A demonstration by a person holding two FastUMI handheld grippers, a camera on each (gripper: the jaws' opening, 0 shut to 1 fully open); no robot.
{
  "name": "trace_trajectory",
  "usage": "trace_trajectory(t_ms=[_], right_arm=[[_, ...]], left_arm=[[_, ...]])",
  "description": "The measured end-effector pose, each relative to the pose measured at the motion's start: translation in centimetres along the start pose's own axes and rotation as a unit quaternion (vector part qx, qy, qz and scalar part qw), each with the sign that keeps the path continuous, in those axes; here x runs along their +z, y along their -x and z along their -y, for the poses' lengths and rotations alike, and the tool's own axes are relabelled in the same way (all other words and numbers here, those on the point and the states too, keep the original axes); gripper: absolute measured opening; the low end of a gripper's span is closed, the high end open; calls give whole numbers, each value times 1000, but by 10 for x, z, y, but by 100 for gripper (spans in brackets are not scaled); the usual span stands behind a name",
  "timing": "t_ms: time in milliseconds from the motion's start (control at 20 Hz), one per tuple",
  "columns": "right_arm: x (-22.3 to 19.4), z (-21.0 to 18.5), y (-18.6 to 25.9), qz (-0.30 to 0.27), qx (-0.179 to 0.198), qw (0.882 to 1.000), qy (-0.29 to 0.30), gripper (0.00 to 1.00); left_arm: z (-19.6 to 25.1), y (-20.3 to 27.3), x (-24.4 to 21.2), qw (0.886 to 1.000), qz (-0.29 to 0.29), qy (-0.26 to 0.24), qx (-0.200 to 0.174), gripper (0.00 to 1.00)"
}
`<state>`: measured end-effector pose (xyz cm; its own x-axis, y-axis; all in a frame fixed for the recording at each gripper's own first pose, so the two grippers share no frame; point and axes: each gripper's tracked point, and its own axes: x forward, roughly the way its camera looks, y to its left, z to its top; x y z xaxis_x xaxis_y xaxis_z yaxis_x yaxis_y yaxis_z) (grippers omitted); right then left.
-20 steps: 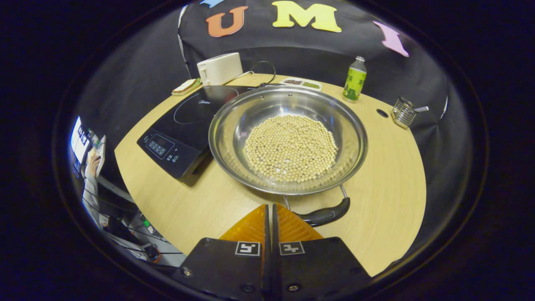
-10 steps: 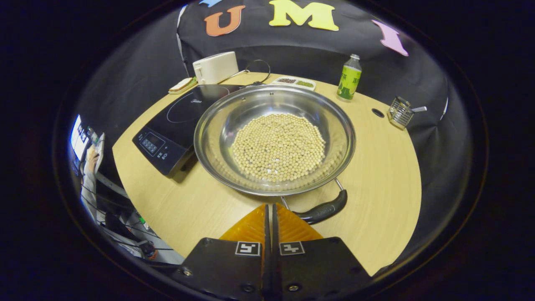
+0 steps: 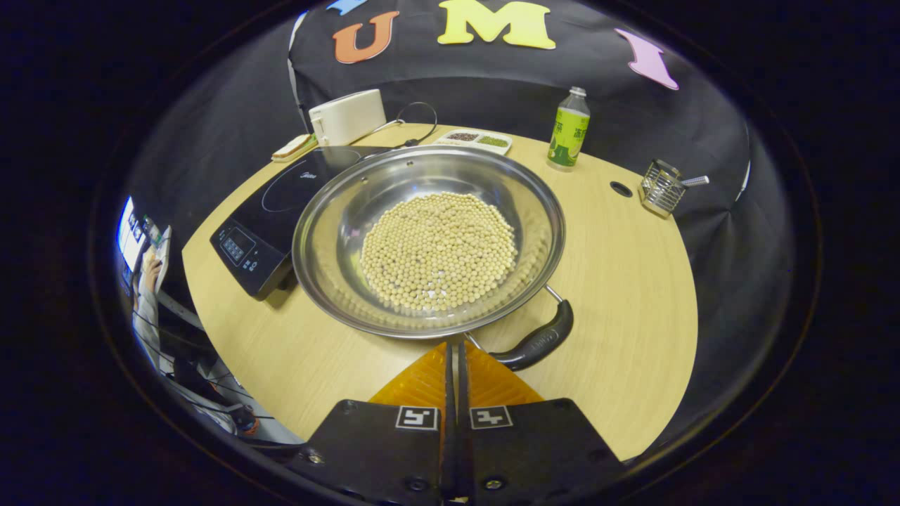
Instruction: First push the handle of the pot to place it horizontally, then grasp the pot with both hands and set it on the induction cooktop.
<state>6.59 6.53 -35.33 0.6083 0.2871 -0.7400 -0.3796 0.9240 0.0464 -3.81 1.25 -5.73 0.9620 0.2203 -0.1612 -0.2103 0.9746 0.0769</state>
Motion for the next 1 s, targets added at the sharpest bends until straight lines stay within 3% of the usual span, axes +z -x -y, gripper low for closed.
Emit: trace_trajectory(t_ms=[950, 1000], right_arm=[[29, 87, -19, -4, 12, 1000, 23, 4], [31, 92, -21, -3, 13, 1000, 24, 0]], left_arm=[[52, -12, -12, 998, -38, 11, 42, 96], [54, -13, -13, 998, -40, 11, 44, 96]])
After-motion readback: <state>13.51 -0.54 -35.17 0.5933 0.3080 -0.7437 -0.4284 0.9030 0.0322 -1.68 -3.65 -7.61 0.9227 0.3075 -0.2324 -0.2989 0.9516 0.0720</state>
